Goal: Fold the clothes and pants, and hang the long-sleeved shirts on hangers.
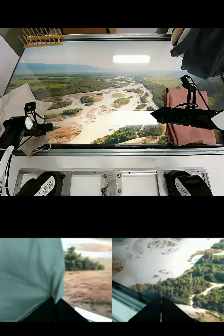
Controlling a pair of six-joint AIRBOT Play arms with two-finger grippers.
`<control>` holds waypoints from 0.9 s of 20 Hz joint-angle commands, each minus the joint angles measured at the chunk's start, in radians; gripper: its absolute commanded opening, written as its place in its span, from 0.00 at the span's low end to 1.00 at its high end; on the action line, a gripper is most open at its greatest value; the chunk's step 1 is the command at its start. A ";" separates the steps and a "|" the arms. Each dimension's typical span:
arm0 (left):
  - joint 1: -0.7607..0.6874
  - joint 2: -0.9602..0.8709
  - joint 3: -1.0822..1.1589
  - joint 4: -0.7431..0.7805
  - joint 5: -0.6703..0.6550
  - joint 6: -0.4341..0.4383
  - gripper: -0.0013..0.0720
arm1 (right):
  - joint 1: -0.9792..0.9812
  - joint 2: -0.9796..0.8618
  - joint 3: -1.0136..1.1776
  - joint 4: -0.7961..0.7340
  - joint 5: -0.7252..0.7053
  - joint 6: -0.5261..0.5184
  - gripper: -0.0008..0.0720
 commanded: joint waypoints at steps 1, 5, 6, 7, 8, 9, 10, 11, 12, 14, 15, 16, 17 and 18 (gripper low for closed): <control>-0.166 0.001 0.166 -0.238 -0.045 0.003 0.02 | 0.001 0.000 0.000 0.000 0.000 0.000 0.04; -0.561 -0.025 0.372 -0.365 0.179 -0.021 0.02 | 0.001 0.000 0.000 0.001 0.000 0.000 0.04; -0.637 -0.057 0.416 -0.362 0.218 -0.043 0.02 | 0.001 0.000 0.000 0.001 0.000 0.000 0.04; -0.705 -0.106 0.468 -0.362 0.232 -0.047 0.02 | 0.001 0.000 0.000 0.000 0.000 0.000 0.04; -0.753 -0.159 0.517 -0.362 0.242 -0.047 0.02 | 0.001 0.000 0.000 0.000 0.000 0.000 0.04; -0.789 -0.224 0.574 -0.363 0.243 -0.047 0.02 | 0.001 0.000 0.000 0.000 0.000 0.000 0.04; -0.808 -0.286 0.632 -0.369 0.241 -0.047 0.02 | 0.001 0.000 0.000 0.000 0.000 0.000 0.04; -0.819 -0.349 0.693 -0.372 0.242 -0.048 0.03 | 0.000 0.000 0.000 0.000 0.000 0.000 0.04; -0.821 -0.401 0.753 -0.371 0.237 -0.052 0.19 | 0.000 0.000 0.000 0.000 0.000 0.000 0.04; -0.800 -0.477 0.870 -0.369 0.200 -0.051 1.00 | 0.000 0.000 0.000 -0.001 -0.001 0.000 0.04; -0.766 -0.499 0.927 -0.366 0.154 -0.050 1.00 | 0.000 0.000 0.000 -0.003 -0.001 0.000 0.04; -0.716 -0.509 0.970 -0.366 0.106 -0.034 1.00 | 0.000 0.000 0.000 -0.003 0.000 0.000 0.04; -0.661 -0.508 0.997 -0.366 0.062 0.006 1.00 | 0.000 0.000 0.000 -0.003 0.000 0.000 0.04; -0.589 -0.508 1.020 -0.367 0.002 0.058 1.00 | 0.000 0.000 0.000 -0.003 0.000 0.000 0.04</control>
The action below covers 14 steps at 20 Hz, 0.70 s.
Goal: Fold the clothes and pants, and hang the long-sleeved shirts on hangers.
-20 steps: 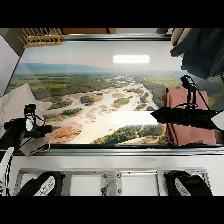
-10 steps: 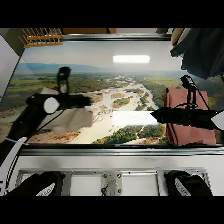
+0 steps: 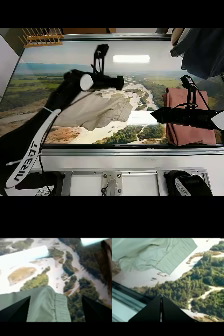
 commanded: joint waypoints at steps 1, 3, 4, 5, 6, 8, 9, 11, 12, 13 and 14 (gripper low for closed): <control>0.184 -0.041 0.120 -0.002 -0.192 0.134 1.00 | 0.000 0.000 0.000 0.000 0.000 0.000 0.04; 0.341 -0.044 0.110 -0.003 -0.315 0.238 1.00 | 0.000 0.000 0.000 0.002 0.000 0.001 0.04; 0.422 -0.045 0.080 -0.003 -0.340 0.286 1.00 | 0.001 0.000 0.000 0.002 0.000 0.000 0.04; 0.492 -0.045 0.042 -0.003 -0.337 0.325 1.00 | 0.001 0.000 0.000 0.001 0.000 0.000 0.04; 0.557 -0.045 -0.003 -0.004 -0.318 0.356 1.00 | 0.001 0.000 0.000 0.002 0.001 0.001 0.04; 0.674 -0.061 -0.089 -0.006 -0.274 0.423 1.00 | 0.001 0.000 0.000 0.002 0.001 0.001 0.04; 0.715 -0.081 -0.111 -0.006 -0.274 0.447 1.00 | 0.001 0.000 0.000 0.002 0.000 0.001 0.04; 0.780 -0.148 -0.120 -0.044 -0.303 0.499 1.00 | 0.001 0.000 0.000 0.002 0.001 0.001 0.04; 0.806 -0.184 -0.120 -0.087 -0.312 0.528 1.00 | 0.001 0.000 0.000 0.002 0.003 0.001 0.04; 0.826 -0.216 -0.117 -0.111 -0.317 0.541 1.00 | 0.001 0.000 0.000 0.002 0.011 0.001 0.04; 0.839 -0.246 -0.109 -0.108 -0.317 0.541 1.00 | 0.001 0.000 0.000 0.003 0.020 0.001 0.04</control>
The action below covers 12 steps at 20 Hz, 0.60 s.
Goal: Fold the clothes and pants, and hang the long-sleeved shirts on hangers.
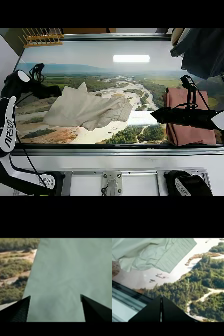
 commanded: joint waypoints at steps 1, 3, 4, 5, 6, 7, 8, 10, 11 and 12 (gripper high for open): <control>0.092 -0.108 0.008 -0.048 -0.037 0.069 1.00 | 0.001 0.000 0.000 0.004 0.021 0.000 0.04; 0.102 -0.161 0.053 -0.049 -0.082 0.070 1.00 | 0.001 0.000 0.000 0.005 0.021 0.000 0.04; 0.101 -0.184 0.075 -0.049 -0.108 0.072 1.00 | 0.001 0.000 0.000 0.005 0.021 0.000 0.04; 0.095 -0.200 0.091 -0.049 -0.124 0.072 1.00 | 0.001 -0.002 0.000 0.005 0.021 0.000 0.04; 0.089 -0.213 0.106 -0.049 -0.137 0.072 1.00 | 0.001 -0.003 0.000 0.008 0.021 0.000 0.04; 0.079 -0.223 0.117 -0.050 -0.144 0.072 1.00 | 0.001 -0.005 0.000 0.009 0.021 0.000 0.04; 0.068 -0.228 0.122 -0.049 -0.151 0.072 1.00 | 0.001 -0.008 0.000 0.008 0.021 0.001 0.04; 0.045 -0.227 0.122 -0.050 -0.150 0.071 0.86 | 0.001 -0.021 0.000 0.007 0.020 0.001 0.04; 0.036 -0.226 0.122 -0.049 -0.149 0.070 0.59 | 0.001 -0.035 0.000 0.007 0.020 0.001 0.04; 0.028 -0.226 0.122 -0.050 -0.151 0.060 0.25 | 0.001 -0.056 0.000 0.005 0.014 0.001 0.04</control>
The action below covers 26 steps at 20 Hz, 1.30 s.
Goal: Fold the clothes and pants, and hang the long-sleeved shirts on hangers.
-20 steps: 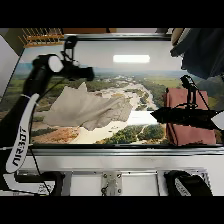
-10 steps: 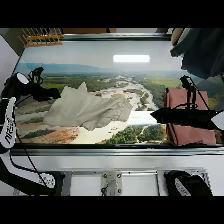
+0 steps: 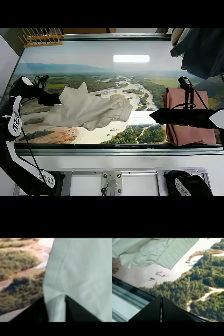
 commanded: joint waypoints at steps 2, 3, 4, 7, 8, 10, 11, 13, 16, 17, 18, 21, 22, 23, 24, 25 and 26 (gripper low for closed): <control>-0.029 0.002 0.009 -0.001 -0.026 -0.016 0.02 | 0.000 -0.098 0.000 -0.015 -0.058 0.037 0.05; -0.029 0.014 0.009 -0.001 -0.027 -0.016 0.02 | 0.000 -0.138 0.000 -0.018 -0.098 0.059 0.19; -0.029 0.034 0.009 -0.001 -0.024 -0.016 0.02 | 0.000 -0.197 0.000 -0.018 -0.158 0.084 0.63; -0.029 0.103 0.009 -0.001 -0.006 -0.016 0.02 | 0.000 -0.381 0.000 0.016 -0.347 0.106 0.87; -0.029 0.122 0.009 -0.002 -0.003 -0.016 0.02 | 0.001 -0.449 0.000 0.050 -0.408 0.106 0.87; -0.030 0.154 0.009 -0.003 0.001 -0.018 0.02 | 0.005 -0.569 0.001 0.176 -0.489 0.076 0.87; -0.029 0.165 0.009 -0.002 0.003 -0.018 0.02 | 0.011 -0.620 0.002 0.266 -0.506 0.009 0.87; -0.029 0.179 0.009 -0.002 0.004 -0.018 0.02 | 0.036 -0.715 0.015 0.468 -0.505 -0.145 0.87; -0.029 0.180 0.009 -0.002 0.002 -0.019 0.02 | 0.100 -0.803 0.049 0.628 -0.505 -0.260 0.87; -0.030 0.180 0.009 -0.002 0.003 -0.019 0.02 | 0.121 -0.822 0.066 0.629 -0.505 -0.262 0.87; -0.029 0.180 0.009 -0.002 0.003 -0.019 0.02 | 0.140 -0.840 0.085 0.629 -0.505 -0.263 0.87; -0.029 0.180 0.009 -0.002 -0.007 -0.019 0.02 | 0.170 -0.872 0.133 0.629 -0.505 -0.278 0.76; -0.029 0.180 0.009 -0.002 -0.012 -0.026 0.02 | 0.171 -0.873 0.144 0.629 -0.505 -0.307 0.51; -0.030 0.183 0.009 -0.002 -0.016 -0.049 0.02 | 0.171 -0.871 0.156 0.629 -0.505 -0.332 0.24; -0.029 0.194 0.009 -0.001 -0.013 -0.079 0.02 | 0.166 -0.862 0.172 0.627 -0.492 -0.363 0.03; -0.029 0.219 0.009 0.000 0.006 -0.100 0.02 | 0.158 -0.843 0.192 0.613 -0.475 -0.393 0.03; -0.029 0.258 0.009 0.002 0.035 -0.114 0.02 | 0.146 -0.808 0.224 0.556 -0.453 -0.396 0.03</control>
